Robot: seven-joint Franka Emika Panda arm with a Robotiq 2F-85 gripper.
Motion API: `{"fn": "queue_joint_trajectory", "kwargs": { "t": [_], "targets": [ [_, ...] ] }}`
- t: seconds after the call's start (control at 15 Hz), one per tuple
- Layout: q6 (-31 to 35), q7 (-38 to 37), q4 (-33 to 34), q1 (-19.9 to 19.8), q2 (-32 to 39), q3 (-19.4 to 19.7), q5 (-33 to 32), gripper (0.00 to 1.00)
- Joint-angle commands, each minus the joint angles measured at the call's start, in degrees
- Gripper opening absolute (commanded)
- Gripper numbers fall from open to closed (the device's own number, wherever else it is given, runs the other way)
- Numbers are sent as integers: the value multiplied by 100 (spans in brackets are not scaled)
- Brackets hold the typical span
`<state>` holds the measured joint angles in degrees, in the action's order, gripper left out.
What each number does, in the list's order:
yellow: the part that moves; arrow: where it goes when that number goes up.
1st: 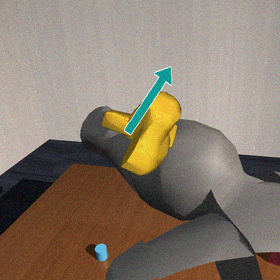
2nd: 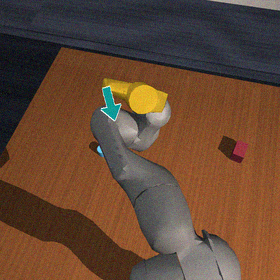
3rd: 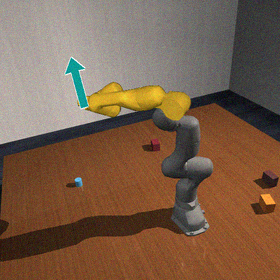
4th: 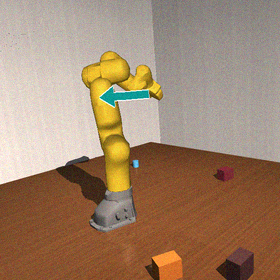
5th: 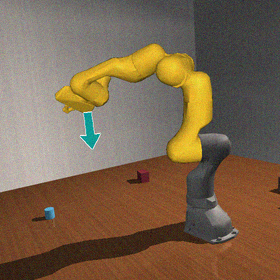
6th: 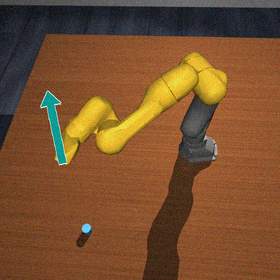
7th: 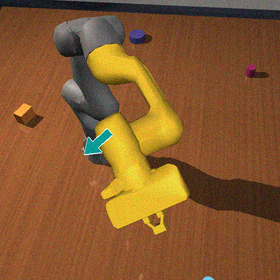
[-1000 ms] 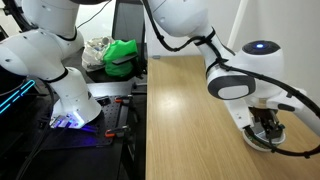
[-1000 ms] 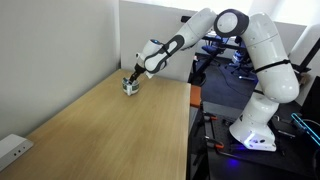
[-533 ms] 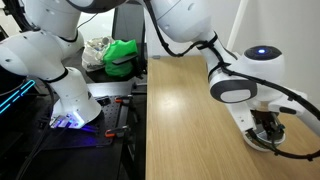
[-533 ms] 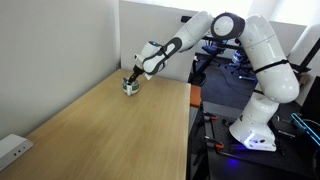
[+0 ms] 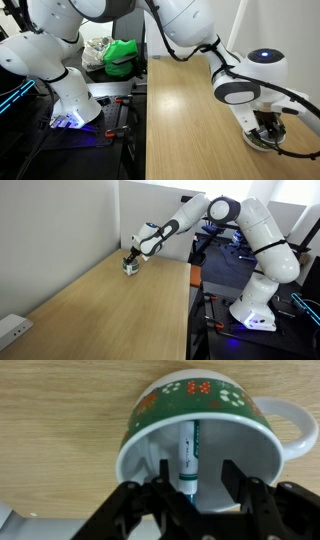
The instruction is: Take the marker out of the mug and put it on the counter.
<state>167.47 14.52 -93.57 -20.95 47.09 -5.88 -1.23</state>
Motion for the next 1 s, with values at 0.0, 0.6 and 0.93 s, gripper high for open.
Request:
{"fn": "queue_joint_trajectory", "kwargs": {
  "t": [0.0, 0.6, 0.93],
  "targets": [
    [-215, 181, 266, 25, 107, -28, 22, 27],
    [-93, 121, 85, 76, -92, 47, 5, 5],
    [-6, 55, -156, 117, -378, 117, 3, 5]
  ]
}}
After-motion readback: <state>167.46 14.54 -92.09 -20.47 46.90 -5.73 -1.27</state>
